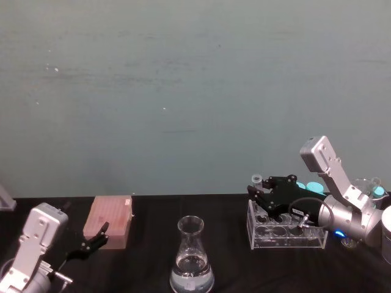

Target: Pour the liquid from the test tube into the beaker using one hand.

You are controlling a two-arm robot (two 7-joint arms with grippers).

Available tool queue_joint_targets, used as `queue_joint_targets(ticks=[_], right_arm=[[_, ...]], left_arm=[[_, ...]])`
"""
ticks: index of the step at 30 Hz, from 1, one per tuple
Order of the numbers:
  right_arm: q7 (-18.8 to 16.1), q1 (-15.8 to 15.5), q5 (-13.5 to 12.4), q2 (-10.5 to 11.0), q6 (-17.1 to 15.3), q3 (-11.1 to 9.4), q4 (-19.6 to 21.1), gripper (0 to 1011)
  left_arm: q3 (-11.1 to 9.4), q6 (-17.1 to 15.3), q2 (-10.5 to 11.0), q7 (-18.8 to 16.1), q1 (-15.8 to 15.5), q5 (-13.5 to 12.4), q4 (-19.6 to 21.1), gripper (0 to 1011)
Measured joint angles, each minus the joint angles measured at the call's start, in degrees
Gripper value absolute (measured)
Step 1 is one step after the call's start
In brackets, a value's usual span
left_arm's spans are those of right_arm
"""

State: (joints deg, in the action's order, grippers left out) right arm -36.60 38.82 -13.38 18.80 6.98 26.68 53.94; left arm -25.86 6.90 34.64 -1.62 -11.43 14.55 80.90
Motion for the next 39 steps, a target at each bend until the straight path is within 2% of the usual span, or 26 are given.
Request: queue_joint_targets(ticks=[8,15,25,39], right_arm=[[0.56,0.51,0.74,-0.15,1.05,0.33,-1.09,202],[0.52,1.52,1.25,-0.82,1.88,0.57,-3.66,202],[-0.26,2.94,1.73,-1.98,3.09,0.73,-7.64,202],[-1.17,3.43,1.9,-2.86,3.86,0.61,-10.47,202]], left_arm=[[0.0,0.0,0.0,0.0,0.0,0.0,0.0,1000],[0.0,0.0,0.0,0.0,0.0,0.0,0.0,1000],[0.0,0.0,0.0,0.0,0.0,0.0,0.0,1000],[0.0,0.0,0.0,0.0,0.0,0.0,0.0,1000]])
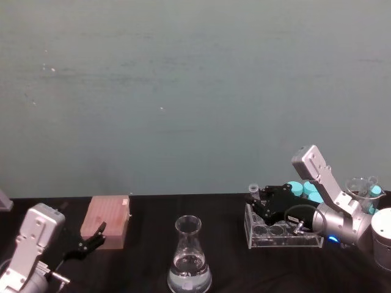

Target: Pour the liquid from the test tube into the beaker using one hand.

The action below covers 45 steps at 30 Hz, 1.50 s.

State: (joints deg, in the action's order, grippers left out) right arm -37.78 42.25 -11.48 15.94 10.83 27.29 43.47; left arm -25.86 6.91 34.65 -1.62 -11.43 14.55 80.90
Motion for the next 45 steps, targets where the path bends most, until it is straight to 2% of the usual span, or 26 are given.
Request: queue_joint_targets(ticks=[13,34,38,40,45], right_arm=[[-0.26,0.52,0.3,-0.77,0.25,-0.24,-2.68,203],[-0.5,0.57,0.65,-0.82,1.04,-0.36,-2.88,204],[-0.49,0.57,0.66,-0.82,1.0,-0.36,-2.88,264],[-0.49,0.57,0.66,-0.82,0.97,-0.36,-2.88,365],[-0.49,0.58,0.65,-0.82,0.93,-0.35,-2.89,527]], left_arm=[[0.0,0.0,0.0,0.0,0.0,0.0,0.0,1000],[0.0,0.0,0.0,0.0,0.0,0.0,0.0,1000],[0.0,0.0,0.0,0.0,0.0,0.0,0.0,1000],[0.0,0.0,0.0,0.0,0.0,0.0,0.0,1000],[0.0,0.0,0.0,0.0,0.0,0.0,0.0,1000]])
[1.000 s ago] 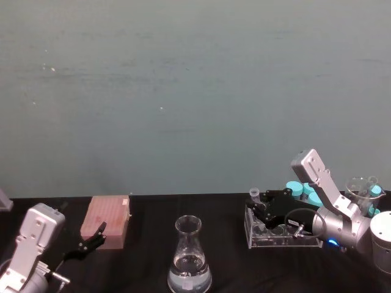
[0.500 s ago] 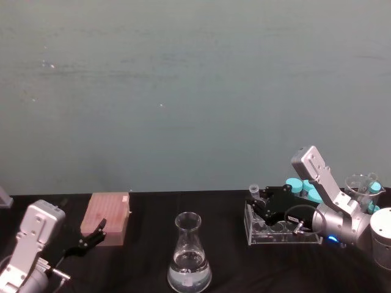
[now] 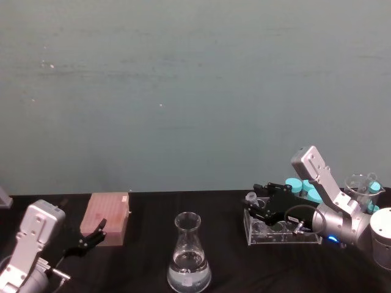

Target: Pour the liquid from the test tube into the beaker using one hand.

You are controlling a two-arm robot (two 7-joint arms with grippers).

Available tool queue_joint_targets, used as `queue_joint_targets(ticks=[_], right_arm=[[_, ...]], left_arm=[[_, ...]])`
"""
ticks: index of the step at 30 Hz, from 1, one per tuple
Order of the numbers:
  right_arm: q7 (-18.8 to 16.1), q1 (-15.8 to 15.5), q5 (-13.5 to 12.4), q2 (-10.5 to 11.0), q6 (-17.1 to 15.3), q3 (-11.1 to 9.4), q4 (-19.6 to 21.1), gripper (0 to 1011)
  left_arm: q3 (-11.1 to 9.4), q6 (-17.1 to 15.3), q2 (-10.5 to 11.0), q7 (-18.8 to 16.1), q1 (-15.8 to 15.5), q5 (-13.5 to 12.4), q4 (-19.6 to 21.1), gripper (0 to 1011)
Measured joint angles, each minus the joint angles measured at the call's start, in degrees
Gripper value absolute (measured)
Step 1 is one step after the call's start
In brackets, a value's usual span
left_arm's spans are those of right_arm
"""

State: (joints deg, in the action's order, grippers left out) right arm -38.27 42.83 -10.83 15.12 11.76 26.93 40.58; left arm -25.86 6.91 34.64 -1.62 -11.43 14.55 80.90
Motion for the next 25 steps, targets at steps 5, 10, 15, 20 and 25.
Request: queue_joint_targets(ticks=[5,10,15,20,25], right_arm=[[0.01,0.0,0.0,0.0,-0.03,0.0,0.0,659],[0.03,0.0,0.0,0.0,-0.06,0.0,0.0,818],[0.04,0.0,-0.01,0.0,-0.07,0.0,0.0,953],[0.07,0.0,-0.04,0.0,-0.07,0.0,0.0,1000],[0.08,0.0,-0.07,0.0,-0.06,0.0,0.0,1000]], left_arm=[[0.0,0.0,0.0,0.0,0.0,0.0,0.0,1000],[0.0,0.0,0.0,0.0,0.0,0.0,0.0,1000],[0.0,0.0,0.0,0.0,0.0,0.0,0.0,1000],[0.0,0.0,0.0,0.0,0.0,0.0,0.0,1000],[0.0,0.0,0.0,0.0,0.0,0.0,0.0,1000]])
